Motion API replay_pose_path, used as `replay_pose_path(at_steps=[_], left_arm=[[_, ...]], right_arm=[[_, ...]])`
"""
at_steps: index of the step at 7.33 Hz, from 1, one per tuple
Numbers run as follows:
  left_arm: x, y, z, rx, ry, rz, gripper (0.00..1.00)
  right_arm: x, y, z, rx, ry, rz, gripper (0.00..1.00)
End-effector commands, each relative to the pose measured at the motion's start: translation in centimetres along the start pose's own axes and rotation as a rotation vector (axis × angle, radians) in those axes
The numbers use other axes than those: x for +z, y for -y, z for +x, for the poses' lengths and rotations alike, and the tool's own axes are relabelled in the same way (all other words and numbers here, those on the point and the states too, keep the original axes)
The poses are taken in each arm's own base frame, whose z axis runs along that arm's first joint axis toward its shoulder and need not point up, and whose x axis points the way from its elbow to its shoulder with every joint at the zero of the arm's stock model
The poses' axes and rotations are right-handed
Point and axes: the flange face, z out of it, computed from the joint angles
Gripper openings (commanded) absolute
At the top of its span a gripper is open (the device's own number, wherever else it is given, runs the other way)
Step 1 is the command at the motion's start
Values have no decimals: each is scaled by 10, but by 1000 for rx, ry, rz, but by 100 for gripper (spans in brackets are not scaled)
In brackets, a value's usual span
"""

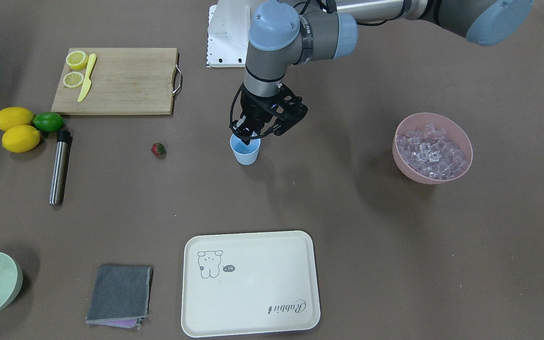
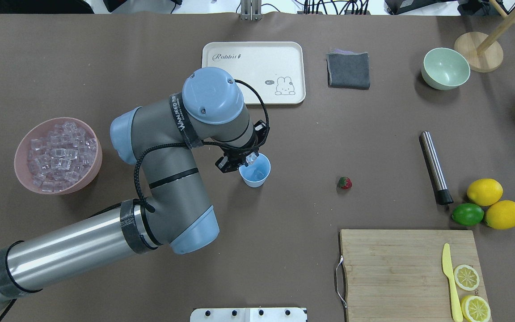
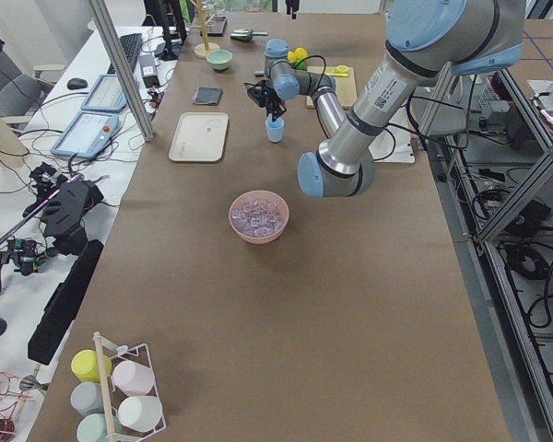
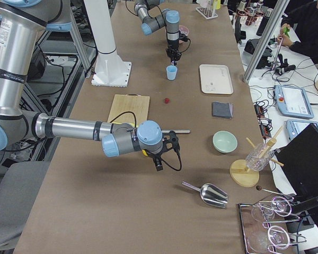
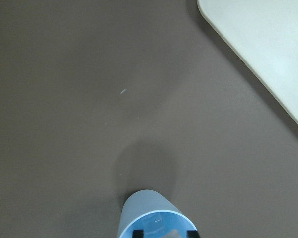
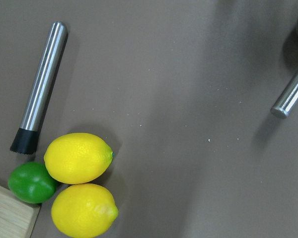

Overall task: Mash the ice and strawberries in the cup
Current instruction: 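Carry the ice cube with the left gripper over the light blue cup, then open the left gripper to drop the ice cube into the cup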

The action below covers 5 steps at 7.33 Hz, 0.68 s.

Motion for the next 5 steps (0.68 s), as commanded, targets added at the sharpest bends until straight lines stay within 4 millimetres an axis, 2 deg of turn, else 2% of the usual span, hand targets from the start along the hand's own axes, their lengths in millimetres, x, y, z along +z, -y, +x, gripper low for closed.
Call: replay_pose_path(at_steps=[1, 2, 3, 4, 5], left_arm=[[4, -2, 0, 7, 0, -4, 76], [4, -2, 0, 6, 1, -3, 80], [-3, 1, 2, 5, -11, -2, 79], [-28, 29, 8, -11, -34, 3, 78], [-52, 76, -3, -9, -28, -31, 78]], right_arm=[[2, -1, 3, 6, 0, -4, 100], [3, -1, 4, 10, 0, -6, 100], [3, -1, 4, 10, 0, -6, 100], [3, -1, 4, 10, 2, -6, 100], [3, 0, 3, 7, 2, -5, 100]])
